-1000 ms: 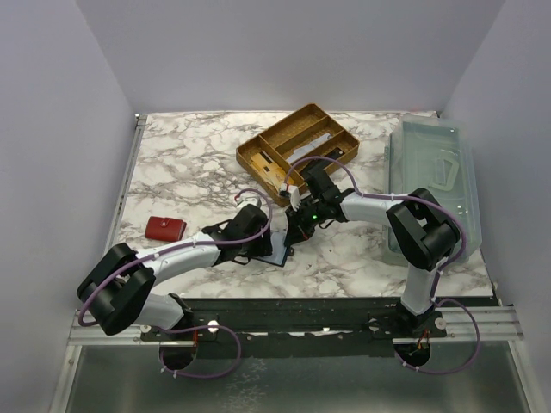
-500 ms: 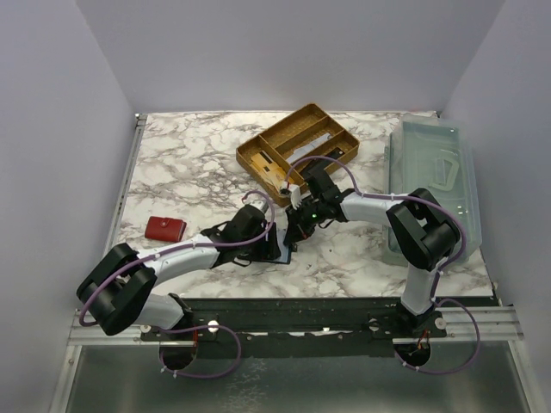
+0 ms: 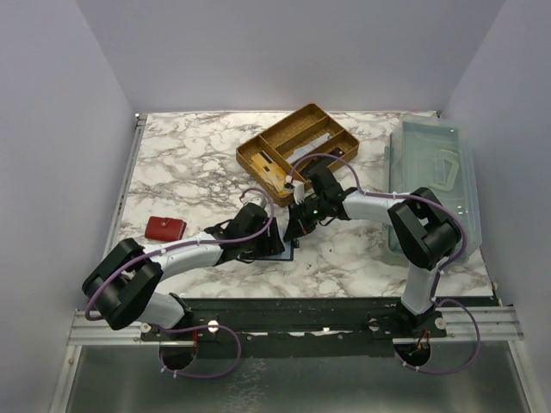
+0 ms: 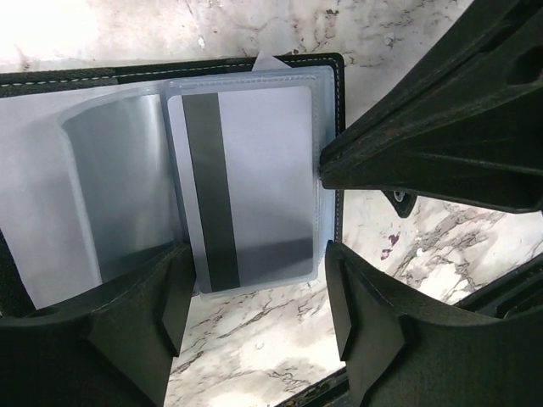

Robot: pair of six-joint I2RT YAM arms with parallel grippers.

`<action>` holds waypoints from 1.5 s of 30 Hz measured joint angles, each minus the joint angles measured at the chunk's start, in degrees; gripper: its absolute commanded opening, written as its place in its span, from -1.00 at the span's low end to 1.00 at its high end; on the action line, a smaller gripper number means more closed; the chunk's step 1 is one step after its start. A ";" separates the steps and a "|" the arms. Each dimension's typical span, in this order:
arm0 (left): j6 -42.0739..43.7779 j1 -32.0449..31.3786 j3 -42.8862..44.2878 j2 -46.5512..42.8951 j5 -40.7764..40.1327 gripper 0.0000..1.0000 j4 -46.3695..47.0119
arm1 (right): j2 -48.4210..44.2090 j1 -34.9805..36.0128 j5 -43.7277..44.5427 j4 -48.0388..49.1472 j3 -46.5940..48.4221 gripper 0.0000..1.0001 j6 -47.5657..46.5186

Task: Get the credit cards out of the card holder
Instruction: Open the card holder at the center of the board, then remove the credit card from the card holder.

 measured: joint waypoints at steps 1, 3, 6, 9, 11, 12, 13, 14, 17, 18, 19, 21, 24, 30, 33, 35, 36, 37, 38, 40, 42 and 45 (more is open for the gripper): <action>-0.44 -0.02 0.00 -0.02 -0.33 0.36 -0.04 | 0.00 -0.04 -0.33 0.28 0.00 -1.00 0.24; -0.87 -0.02 -0.02 -0.02 -0.61 0.35 -0.09 | 0.00 -0.26 -1.27 0.85 -0.04 -1.00 0.98; -1.42 -0.26 -0.02 0.09 -1.05 0.37 -0.11 | 0.00 -0.57 -2.84 1.66 -0.20 -1.00 1.88; -1.53 -0.52 0.22 0.31 -1.36 0.38 -0.24 | 0.13 -0.79 -4.44 2.21 -0.24 -1.00 2.71; -1.62 -0.68 0.37 0.39 -1.49 0.37 -0.39 | 0.24 -0.85 -5.51 2.78 -0.42 -1.00 3.30; -1.64 -0.74 0.42 0.39 -1.57 0.34 -0.46 | 0.24 -0.90 -6.03 3.15 -0.61 -1.00 3.61; -1.66 -0.76 0.44 0.39 -1.62 0.29 -0.50 | 0.24 -0.96 -6.56 3.43 -0.79 -1.00 3.82; -1.68 -0.76 0.44 0.39 -1.64 0.23 -0.50 | 0.24 -1.03 -7.21 3.74 -0.98 -1.00 4.20; -1.99 -0.76 0.42 0.22 -1.66 0.06 -0.72 | 0.24 -1.03 -9.07 4.57 -1.38 -1.00 5.03; -2.05 -0.76 0.39 0.13 -1.66 -0.01 -0.74 | 0.24 -1.05 -9.75 4.90 -1.46 -1.00 5.20; -2.16 -0.76 0.28 0.02 -1.66 -0.06 -0.52 | 0.24 -1.07 -10.29 5.05 -1.53 -0.99 5.31; -2.56 -0.76 -0.17 -0.44 -1.66 -0.11 -0.28 | 0.24 -1.46 -11.17 5.33 -1.60 -0.96 5.66; -3.19 -0.35 -1.84 -1.99 -1.31 -0.12 0.57 | 0.20 -2.19 -12.59 5.51 -1.62 -0.79 5.64; -5.77 4.00 -8.66 -6.36 5.01 -0.11 7.82 | -1.03 -4.76 -16.06 5.86 -1.92 -0.30 2.91; -7.19 6.45 -11.61 -7.30 9.38 -0.10 12.26 | -1.90 -5.07 -18.12 6.08 -2.03 -0.32 1.99; -7.72 7.37 -12.83 -7.37 11.47 -0.11 14.64 | -1.99 -5.05 -19.34 6.47 -2.05 -0.40 1.97; -7.93 7.63 -13.22 -7.37 12.28 -0.11 15.43 | -1.99 -5.05 -19.65 6.71 -2.14 -0.50 2.14; -8.11 7.72 -13.73 -7.37 13.44 -0.12 16.50 | -1.99 -5.05 -19.98 7.21 -2.38 -0.60 2.62; -8.26 7.72 -14.08 -7.34 14.29 -0.12 17.20 | -1.99 -5.05 -20.33 7.96 -2.67 -0.69 3.13; -8.55 7.76 -14.73 -6.86 16.74 -0.14 19.37 | -1.99 -5.05 -20.57 9.62 -3.41 -0.75 5.07; -8.85 7.76 -15.17 -5.88 18.91 -0.15 21.86 | -1.99 -5.05 -20.72 11.37 -4.35 -0.77 6.75; -9.14 7.76 -15.96 -4.98 21.35 -0.15 25.07 | -1.99 -5.05 -20.79 12.68 -5.42 -0.78 8.24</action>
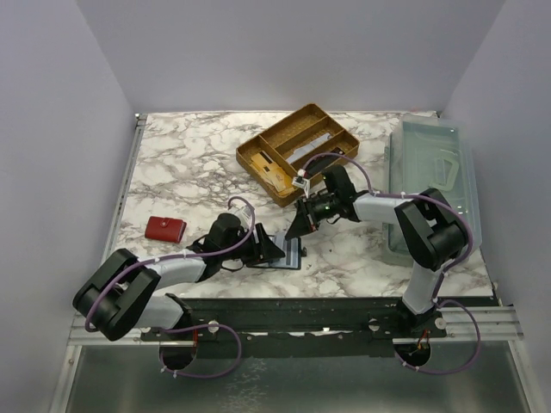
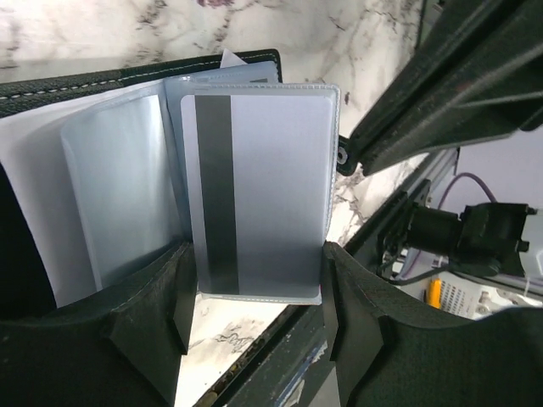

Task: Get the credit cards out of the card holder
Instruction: Remove the credit card from the card holder.

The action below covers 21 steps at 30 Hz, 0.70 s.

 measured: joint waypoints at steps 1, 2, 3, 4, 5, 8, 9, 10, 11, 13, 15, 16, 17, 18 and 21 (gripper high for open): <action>0.02 0.00 -0.35 0.22 0.76 -0.15 1.20 | 0.00 0.00 -0.02 -0.04 0.00 -0.78 -0.04; 0.07 0.00 -0.59 0.46 1.36 -0.15 2.16 | 0.00 0.00 -0.13 -0.31 0.09 -0.78 -0.57; 0.24 0.00 -0.76 0.61 1.90 -0.15 2.86 | 0.00 0.00 -0.50 -0.87 0.42 -0.78 -1.53; 0.68 0.00 -0.81 0.76 2.43 -0.15 3.48 | 0.02 0.00 -0.92 -1.75 0.79 -0.78 -2.67; 1.05 0.00 -0.81 0.85 2.84 -0.15 3.98 | 0.02 0.00 -1.79 -3.32 1.53 -0.78 -4.59; 2.64 0.17 -0.81 0.96 3.80 -0.15 5.42 | 0.02 0.00 -3.76 -6.73 3.56 -0.78 -9.94; 3.08 0.17 -0.81 1.07 4.00 -0.15 5.75 | 0.02 0.00 -4.22 -7.39 3.89 -0.77 -11.34; 3.65 0.24 -0.81 1.22 4.22 -0.15 6.08 | 0.02 0.00 -4.48 -7.96 4.02 -0.77 -12.41; 3.98 0.26 -0.81 1.53 4.31 -0.15 6.29 | 0.02 0.00 -4.59 -8.39 4.02 -0.77 -13.29; 4.70 0.26 -0.81 2.38 4.37 -0.15 6.97 | 0.02 0.00 -4.72 -9.33 4.02 -0.77 -14.51; 5.05 0.26 -0.83 3.19 4.39 -0.15 7.48 | 0.02 0.00 -4.94 -9.66 4.02 -0.77 -15.17; 5.11 0.28 -0.85 3.34 4.37 -0.15 7.69 | 0.02 0.00 -5.01 -9.84 4.02 -0.77 -15.39; 5.16 0.28 -0.90 3.34 4.37 -0.14 7.93 | 0.02 0.00 -5.05 -9.94 4.02 -0.77 -15.54; 5.16 0.26 -0.94 3.34 4.39 -0.13 8.37 | 0.02 0.00 -5.03 -10.03 4.02 -0.78 -15.69; 5.16 0.28 -1.05 3.34 4.37 -0.11 9.25 | 0.15 0.00 -4.94 -10.73 4.02 -0.78 -15.80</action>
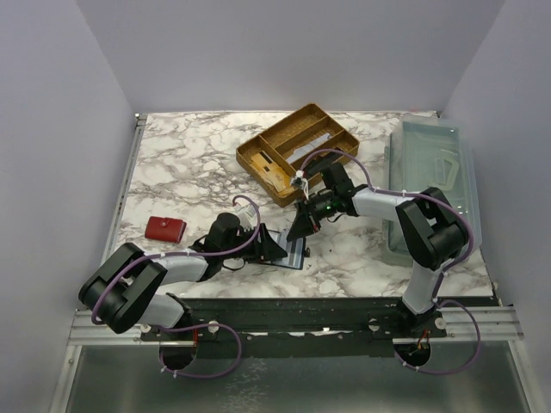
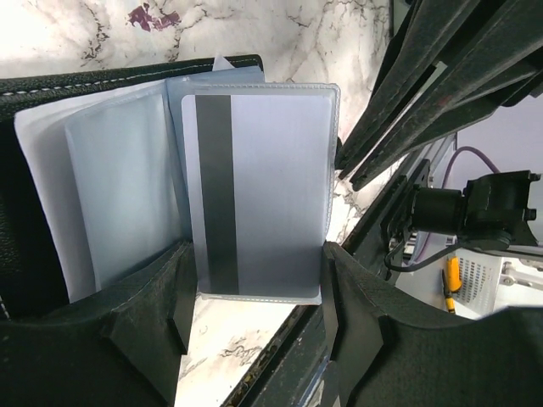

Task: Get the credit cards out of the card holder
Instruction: Remove the credit card from the card holder.

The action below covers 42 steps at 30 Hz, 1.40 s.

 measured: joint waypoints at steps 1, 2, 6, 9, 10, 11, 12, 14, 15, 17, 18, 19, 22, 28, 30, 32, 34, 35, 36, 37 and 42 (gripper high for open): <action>-0.02 0.00 -0.04 0.00 0.00 -0.11 0.24 | 0.11 0.00 0.04 -0.13 0.00 -0.78 -0.02; -0.04 0.00 -0.07 0.04 0.00 -0.10 0.39 | 0.26 0.00 0.24 -0.35 0.02 -0.78 -0.02; -0.42 0.26 -0.50 1.16 0.04 -0.08 1.77 | 1.22 0.00 1.33 -1.25 0.28 -0.78 -0.17; -0.70 0.26 -0.72 2.40 0.48 -0.09 3.02 | 1.73 0.00 2.40 -1.77 0.35 -0.76 -0.35; -0.70 0.35 -0.72 2.71 0.83 -0.09 3.26 | 1.79 0.00 2.47 -1.92 0.35 -0.73 -0.42; -0.72 0.55 -0.70 3.13 1.51 -0.09 3.63 | 1.79 0.00 2.45 -2.12 0.37 -0.69 -0.59; -0.72 0.72 -0.68 3.45 2.05 -0.09 3.87 | 1.79 0.00 2.38 -2.38 0.44 -0.64 -0.92; -0.68 1.40 -0.55 4.00 3.61 -0.09 4.24 | 1.79 0.00 1.81 -3.45 0.81 -0.49 -2.10; -0.63 1.66 -0.44 4.13 4.26 -0.09 4.22 | 1.79 0.00 1.36 -4.28 1.16 -0.43 -3.08; -0.37 2.23 -0.09 4.15 5.53 -0.10 4.22 | 1.66 0.00 0.33 -6.34 2.08 -0.41 -5.60; -0.22 2.43 0.11 4.15 5.88 -0.10 4.26 | 1.40 0.00 0.07 -7.41 2.51 -0.41 -7.04; -0.17 2.54 0.35 4.15 6.23 -0.11 4.24 | 1.01 0.00 -0.02 -8.31 2.78 -0.41 -8.44; -0.31 2.56 1.27 4.15 6.91 -0.12 4.15 | -0.48 -0.09 -0.02 -10.97 3.26 -0.41 -11.89; -0.31 2.58 6.34 4.15 7.08 -0.13 -1.27 | -1.77 -0.68 0.00 -14.99 4.42 -0.41 -16.50; 0.26 2.60 9.31 4.13 7.21 -0.13 -5.09 | -2.21 -0.96 0.00 -15.58 4.42 -0.41 -17.35; 1.20 2.67 11.61 4.15 7.61 -0.14 -8.20 | -2.56 -1.27 0.09 -15.93 4.44 -0.41 -18.27; 3.06 2.67 15.23 4.96 8.31 -0.14 -13.68 | -2.78 -1.70 0.24 -16.92 4.63 -0.41 -19.47; 4.33 2.67 16.90 5.55 8.57 -0.14 -16.00 | -2.86 -1.90 0.44 -17.25 4.72 -0.41 -19.98; 5.88 2.69 19.08 6.40 8.83 -0.14 -19.15 | -3.02 -2.19 0.74 -17.55 4.81 -0.41 -20.46; 8.13 2.73 21.90 7.56 9.09 -0.14 -22.91 | -3.21 -2.51 1.27 -17.75 4.87 -0.40 -20.94; 14.67 3.45 27.28 9.51 10.49 -0.16 -29.81 | -4.94 -3.04 2.71 -18.51 4.87 -0.40 -22.67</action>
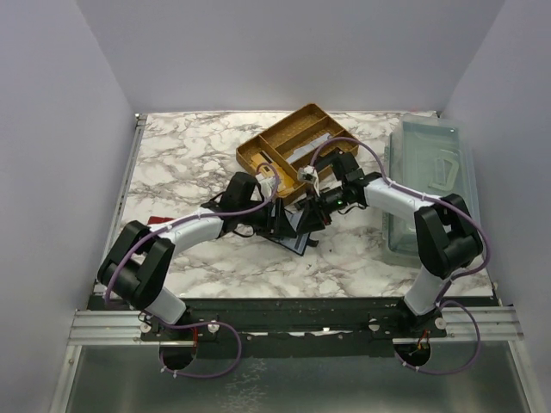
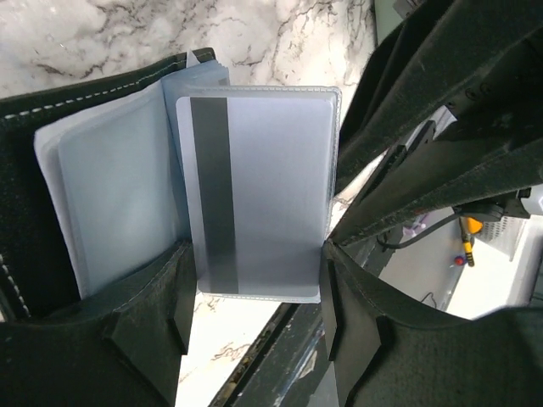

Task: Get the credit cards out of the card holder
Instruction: Remove the credit card from the card holder.

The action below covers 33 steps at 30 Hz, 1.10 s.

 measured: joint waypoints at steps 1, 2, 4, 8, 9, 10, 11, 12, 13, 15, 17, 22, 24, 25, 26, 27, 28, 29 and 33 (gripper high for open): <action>1.07 0.28 0.52 0.00 0.15 -0.16 -0.90 | -0.35 0.00 -0.02 -0.26 0.00 -0.40 -0.13; 1.92 0.63 0.92 0.00 0.15 -0.16 -1.38 | -0.70 0.00 -0.04 -0.52 0.00 -0.40 -0.20; 3.06 1.36 1.22 -0.04 0.11 -0.16 -1.64 | -1.44 0.00 -0.17 -0.76 0.00 -0.36 -0.17; 4.02 2.64 1.22 -0.24 0.09 -0.19 -2.38 | -2.64 -0.52 -0.31 0.85 -0.37 0.00 2.69; 4.00 2.91 1.20 -0.24 0.07 -0.22 -2.40 | -2.95 -0.81 -0.28 2.19 -0.87 0.01 4.20; 3.85 3.17 1.22 -0.24 0.02 -0.28 -2.38 | -3.28 -1.07 -0.26 3.63 -1.55 0.02 6.01; 3.54 3.32 1.22 -0.24 -0.04 -0.32 -2.36 | -3.52 -1.20 -0.09 4.94 -2.21 0.02 7.56; 3.04 3.69 1.22 -0.17 -0.04 -0.34 -2.36 | -3.63 -1.25 0.07 6.21 -2.78 0.02 9.29; 2.62 3.98 1.22 -0.07 -0.04 -0.35 -2.36 | -3.65 -1.44 0.52 7.45 -3.30 0.02 11.08; 1.27 4.72 1.20 0.55 0.00 -0.35 -2.10 | -3.58 -1.60 2.05 9.68 -4.13 0.02 14.75; 0.26 5.55 1.20 1.11 0.02 -0.35 -1.73 | -3.28 -1.60 3.45 12.31 -4.61 0.02 19.23; -3.63 6.60 0.57 2.49 2.78 -0.33 3.15 | -1.64 -1.60 4.87 23.17 -7.87 0.03 33.57; -5.38 6.60 -0.33 2.78 4.68 -0.33 5.90 | -1.14 -1.60 5.68 26.36 -9.29 0.04 38.21; -6.19 6.60 -0.76 2.78 5.35 -0.33 7.06 | -0.87 -1.60 6.16 27.89 -9.88 0.04 40.46; -6.78 6.60 -1.25 2.78 5.62 -0.32 8.15 | -0.74 -1.60 6.36 28.98 -10.43 0.04 42.73; -7.28 6.58 -1.70 2.78 5.86 -0.32 9.05 | -0.74 -1.60 6.82 30.23 -11.02 0.04 45.00; -8.04 6.78 -2.32 2.78 5.99 -0.33 10.29 | -0.74 -1.60 7.06 31.08 -11.30 0.04 46.21; -8.55 6.80 -2.69 2.78 6.05 -0.33 11.13 | -0.74 -1.60 7.13 31.95 -11.52 0.04 47.47; -9.79 6.78 -3.10 2.78 6.40 -0.34 12.98 | -0.76 -1.81 5.81 34.07 -11.69 0.09 47.78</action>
